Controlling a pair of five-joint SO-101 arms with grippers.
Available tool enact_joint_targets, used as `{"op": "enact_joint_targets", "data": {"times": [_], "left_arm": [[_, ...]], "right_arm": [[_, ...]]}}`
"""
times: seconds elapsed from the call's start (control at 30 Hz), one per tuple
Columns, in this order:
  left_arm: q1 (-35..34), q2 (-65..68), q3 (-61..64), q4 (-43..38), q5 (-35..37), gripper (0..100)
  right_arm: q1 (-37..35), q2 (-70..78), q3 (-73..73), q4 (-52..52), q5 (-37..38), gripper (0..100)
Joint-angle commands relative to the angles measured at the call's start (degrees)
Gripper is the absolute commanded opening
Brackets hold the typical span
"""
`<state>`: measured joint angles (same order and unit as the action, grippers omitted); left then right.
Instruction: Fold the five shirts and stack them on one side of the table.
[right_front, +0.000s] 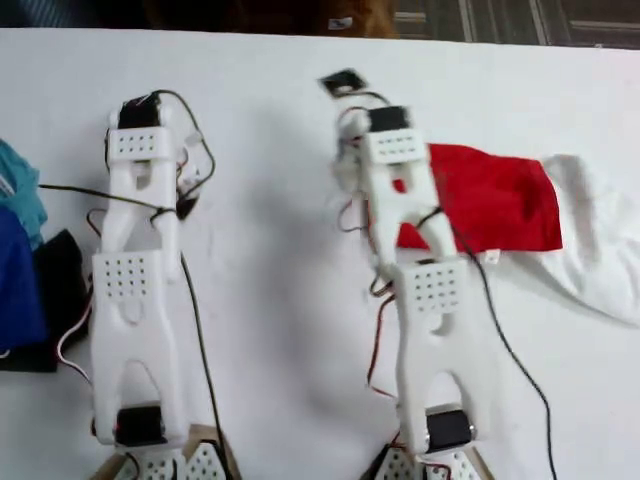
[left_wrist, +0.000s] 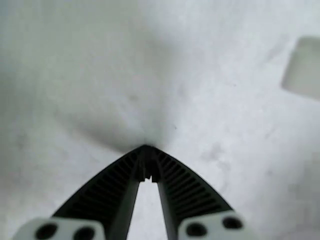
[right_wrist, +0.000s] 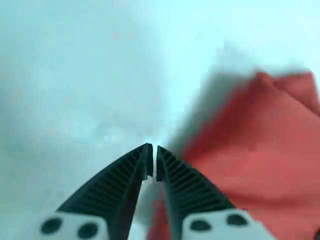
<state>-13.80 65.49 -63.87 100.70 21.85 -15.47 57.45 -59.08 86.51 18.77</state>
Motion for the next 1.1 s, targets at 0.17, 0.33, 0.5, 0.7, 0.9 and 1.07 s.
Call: {"op": "enact_joint_targets", "data": {"times": [0.17,0.33,0.5,0.7,0.9,1.07], "left_arm": [[-1.93,-0.44,0.48,0.0,-0.7,3],[0.79,-1.05,0.48,0.7,-3.6,3],[10.37,-4.48,3.47,1.85,-9.76,3],[17.49,-7.12,5.76,1.58,-12.57,17],[18.29,-2.46,4.26,1.23,-12.57,20],[18.02,-2.29,3.47,1.23,-12.31,20]], "right_arm": [[-4.26,-0.04,-8.26,0.66,-0.44,1.8],[2.77,-2.42,-16.7,6.9,-0.18,1.8],[11.56,-2.42,-21.8,14.55,-0.18,1.8],[17.36,-1.27,-19.87,10.15,-0.18,1.8],[15.6,5.67,-17.93,5.05,-0.44,1.8],[11.47,8.31,-17.93,4.62,-0.53,1.8]]}}
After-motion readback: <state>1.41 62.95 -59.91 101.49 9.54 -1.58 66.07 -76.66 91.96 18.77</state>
